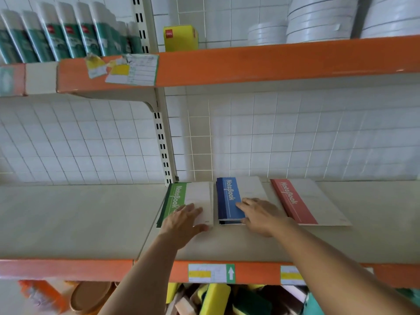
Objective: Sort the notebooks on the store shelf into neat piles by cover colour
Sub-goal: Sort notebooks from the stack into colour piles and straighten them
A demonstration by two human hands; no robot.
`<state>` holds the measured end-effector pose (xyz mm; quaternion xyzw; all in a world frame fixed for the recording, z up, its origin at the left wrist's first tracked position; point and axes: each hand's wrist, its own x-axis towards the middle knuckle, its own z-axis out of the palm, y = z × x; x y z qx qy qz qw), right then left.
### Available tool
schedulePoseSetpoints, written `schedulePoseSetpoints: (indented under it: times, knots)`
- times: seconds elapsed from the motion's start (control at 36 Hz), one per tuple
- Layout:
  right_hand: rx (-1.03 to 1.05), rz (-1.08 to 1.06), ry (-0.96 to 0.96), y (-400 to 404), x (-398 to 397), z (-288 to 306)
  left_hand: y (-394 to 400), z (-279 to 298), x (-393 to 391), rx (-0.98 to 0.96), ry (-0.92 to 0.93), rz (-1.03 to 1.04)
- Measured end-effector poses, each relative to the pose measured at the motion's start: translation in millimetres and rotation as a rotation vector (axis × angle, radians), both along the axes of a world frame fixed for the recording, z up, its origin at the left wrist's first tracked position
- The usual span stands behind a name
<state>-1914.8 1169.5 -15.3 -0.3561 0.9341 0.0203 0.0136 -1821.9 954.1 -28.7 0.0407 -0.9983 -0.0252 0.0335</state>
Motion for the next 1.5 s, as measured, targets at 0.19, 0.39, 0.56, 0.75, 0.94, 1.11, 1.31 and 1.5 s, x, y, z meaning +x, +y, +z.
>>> schedulePoseSetpoints:
  times: [0.19,0.39,0.56,0.75,0.94,1.11,1.31,1.5]
  knots:
    - [0.005,-0.014,0.003,0.8,6.0,1.6,-0.5,-2.4,1.1,0.018,0.019,-0.018]
    - [-0.036,-0.050,0.055,10.4,18.1,0.6,-0.9,-7.5,-1.4,0.052,0.037,-0.072]
    - [-0.108,-0.160,0.045,28.4,27.7,5.7,6.0,-1.0,-4.9,0.069,0.092,-0.033]
    - [-0.173,-0.232,0.022,72.4,47.9,4.8,46.3,8.5,2.5,0.078,0.106,-0.019]
    - [-0.179,-0.348,0.044,144.7,73.1,6.4,113.2,13.1,11.0,0.084,0.108,-0.033]
    - [-0.168,-0.454,0.037,230.4,98.9,4.3,192.0,11.2,16.0,0.114,0.120,-0.080]
    - [-0.193,-0.540,0.042,338.2,145.1,7.5,302.9,16.4,36.4,0.114,0.076,-0.141]
    - [-0.186,-0.639,0.094,437.9,176.2,16.1,405.6,24.5,46.9,0.144,0.087,-0.216]
